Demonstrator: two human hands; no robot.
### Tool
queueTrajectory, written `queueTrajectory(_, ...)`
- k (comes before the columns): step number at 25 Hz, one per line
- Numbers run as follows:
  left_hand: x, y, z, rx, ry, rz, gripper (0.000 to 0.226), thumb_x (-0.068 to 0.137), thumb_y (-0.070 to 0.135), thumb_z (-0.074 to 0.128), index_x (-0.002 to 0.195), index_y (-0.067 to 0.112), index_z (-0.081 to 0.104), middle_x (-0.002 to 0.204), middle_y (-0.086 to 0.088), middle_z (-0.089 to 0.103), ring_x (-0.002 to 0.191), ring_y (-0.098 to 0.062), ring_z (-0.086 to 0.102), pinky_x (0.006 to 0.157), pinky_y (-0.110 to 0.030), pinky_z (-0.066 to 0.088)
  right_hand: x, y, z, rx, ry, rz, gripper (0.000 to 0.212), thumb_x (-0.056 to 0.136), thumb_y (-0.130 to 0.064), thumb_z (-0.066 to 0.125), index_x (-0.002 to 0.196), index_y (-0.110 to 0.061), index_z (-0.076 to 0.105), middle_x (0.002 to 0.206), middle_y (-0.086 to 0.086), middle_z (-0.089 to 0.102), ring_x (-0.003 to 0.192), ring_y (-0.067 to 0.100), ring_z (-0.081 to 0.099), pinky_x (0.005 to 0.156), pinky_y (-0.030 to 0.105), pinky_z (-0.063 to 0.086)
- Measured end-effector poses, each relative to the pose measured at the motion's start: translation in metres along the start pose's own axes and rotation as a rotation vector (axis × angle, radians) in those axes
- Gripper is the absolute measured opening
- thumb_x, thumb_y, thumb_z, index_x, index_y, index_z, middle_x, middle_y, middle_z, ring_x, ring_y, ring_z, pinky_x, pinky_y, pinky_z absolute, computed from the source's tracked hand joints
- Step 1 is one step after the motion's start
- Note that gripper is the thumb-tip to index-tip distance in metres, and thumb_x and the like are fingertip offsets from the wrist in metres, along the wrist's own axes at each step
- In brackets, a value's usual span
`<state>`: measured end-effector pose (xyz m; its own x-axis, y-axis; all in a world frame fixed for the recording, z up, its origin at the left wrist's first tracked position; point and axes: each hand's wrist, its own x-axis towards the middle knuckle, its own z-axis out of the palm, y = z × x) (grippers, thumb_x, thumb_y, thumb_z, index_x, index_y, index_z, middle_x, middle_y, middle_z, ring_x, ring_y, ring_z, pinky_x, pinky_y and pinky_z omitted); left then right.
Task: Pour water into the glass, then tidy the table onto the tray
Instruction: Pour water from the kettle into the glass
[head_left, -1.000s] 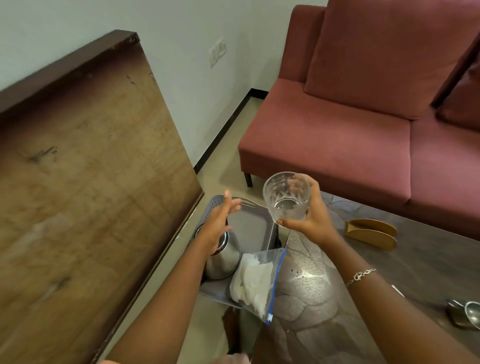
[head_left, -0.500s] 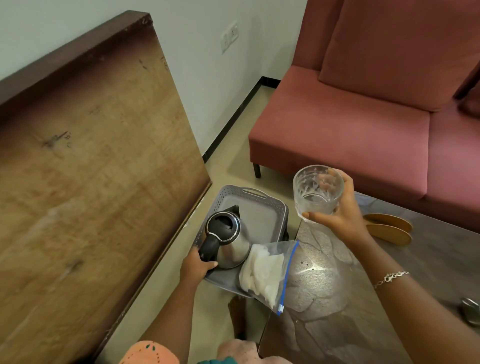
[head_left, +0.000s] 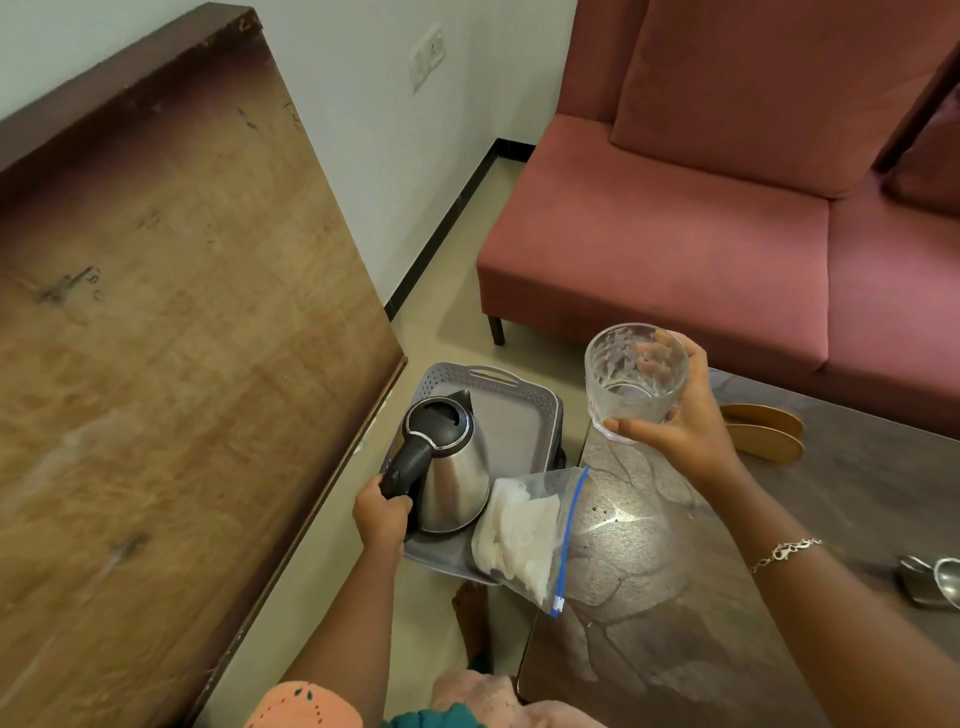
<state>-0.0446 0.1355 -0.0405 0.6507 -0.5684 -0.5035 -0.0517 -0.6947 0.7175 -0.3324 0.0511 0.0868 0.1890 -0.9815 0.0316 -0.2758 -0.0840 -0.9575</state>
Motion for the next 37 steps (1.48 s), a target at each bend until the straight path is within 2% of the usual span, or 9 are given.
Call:
queueTrajectory(4, -0.007, 0.020, -0.011, 0.124, 0.089, 0.229, 0.037, 0.066, -0.016, 0.058, 0.100, -0.002, 0.060, 0.103, -0.021, 0.058, 0.091, -0.034, 0.056, 0.081, -0.036, 0.044, -0.003, 0.002, -0.010, -0.029, 0.010, -0.027, 0.095, 0.058, -0.007, 0.084, 0.133, -0.020, 0.026, 0.127, -0.003, 0.045, 0.117, 0.002, 0.047, 0.102, 0.035, 0.043)
queueTrajectory(7, -0.015, 0.047, -0.021, 0.090, 0.084, 0.330, 0.036, 0.065, -0.017, 0.059, 0.098, -0.003, 0.058, 0.105, -0.020, 0.052, 0.090, -0.034, 0.054, 0.083, -0.042, 0.046, -0.005, 0.001, -0.019, -0.022, 0.029, -0.037, 0.095, 0.058, -0.006, 0.084, 0.132, -0.023, 0.026, 0.126, -0.005, 0.046, 0.120, 0.010, 0.047, 0.103, 0.043, 0.043)
queueTrajectory(9, -0.026, 0.070, -0.027, 0.069, 0.081, 0.388, 0.035, 0.065, -0.018, 0.058, 0.094, 0.002, 0.058, 0.104, -0.017, 0.052, 0.087, -0.030, 0.053, 0.082, -0.043, 0.047, -0.008, -0.002, -0.027, -0.011, 0.043, -0.046, 0.094, 0.059, -0.005, 0.084, 0.129, -0.028, 0.027, 0.123, -0.010, 0.047, 0.118, 0.007, 0.047, 0.103, 0.044, 0.042)
queueTrajectory(15, -0.069, 0.159, -0.038, 0.046, 0.096, 0.580, 0.042, 0.061, -0.022, 0.053, 0.082, 0.014, 0.048, 0.087, -0.009, 0.050, 0.082, -0.025, 0.048, 0.064, -0.029, 0.041, -0.020, -0.008, -0.051, -0.035, 0.054, -0.065, 0.096, 0.058, -0.009, 0.085, 0.128, -0.033, 0.025, 0.121, -0.023, 0.044, 0.117, -0.004, 0.045, 0.101, 0.029, 0.040)
queueTrajectory(17, -0.086, 0.190, -0.040, 0.066, 0.140, 0.624, 0.041, 0.062, -0.020, 0.055, 0.083, 0.015, 0.047, 0.075, -0.002, 0.048, 0.076, -0.021, 0.045, 0.053, -0.026, 0.032, -0.027, -0.008, -0.061, -0.044, 0.063, -0.064, 0.095, 0.058, -0.011, 0.086, 0.127, -0.036, 0.025, 0.119, -0.025, 0.044, 0.116, -0.008, 0.045, 0.097, 0.022, 0.039)
queueTrajectory(22, -0.128, 0.249, -0.039, 0.084, 0.180, 0.872, 0.041, 0.066, -0.017, 0.057, 0.081, 0.019, 0.047, 0.091, -0.007, 0.051, 0.085, -0.022, 0.046, 0.070, -0.032, 0.035, -0.046, -0.001, -0.082, -0.083, 0.106, -0.066, 0.094, 0.056, -0.008, 0.086, 0.122, -0.040, 0.026, 0.116, -0.023, 0.046, 0.111, -0.012, 0.046, 0.090, 0.012, 0.040)
queueTrajectory(27, -0.161, 0.285, -0.028, 0.147, 0.158, 1.067, 0.029, 0.067, -0.011, 0.062, 0.082, 0.013, 0.056, 0.104, -0.016, 0.055, 0.090, -0.029, 0.052, 0.070, -0.030, 0.035, -0.063, -0.001, -0.095, -0.087, 0.132, -0.066, 0.092, 0.056, -0.007, 0.086, 0.116, -0.046, 0.028, 0.116, -0.021, 0.046, 0.109, -0.015, 0.046, 0.085, -0.002, 0.037)
queueTrajectory(32, -0.195, 0.295, -0.016, 0.266, 0.143, 1.284, 0.029, 0.064, -0.019, 0.053, 0.086, -0.002, 0.060, 0.099, -0.017, 0.052, 0.083, -0.019, 0.044, 0.058, -0.007, 0.033, -0.080, 0.002, -0.102, -0.075, 0.127, -0.062, 0.092, 0.057, -0.009, 0.085, 0.117, -0.048, 0.028, 0.118, -0.021, 0.046, 0.110, -0.014, 0.046, 0.089, 0.002, 0.039)
queueTrajectory(37, -0.228, 0.298, -0.010, 0.309, 0.179, 1.431, 0.030, 0.062, -0.021, 0.047, 0.085, -0.007, 0.060, 0.097, -0.022, 0.050, 0.085, -0.032, 0.050, 0.067, -0.022, 0.030, -0.096, 0.008, -0.104, -0.076, 0.115, -0.033, 0.091, 0.058, -0.012, 0.085, 0.117, -0.050, 0.027, 0.120, -0.022, 0.044, 0.115, -0.003, 0.046, 0.093, 0.015, 0.040)
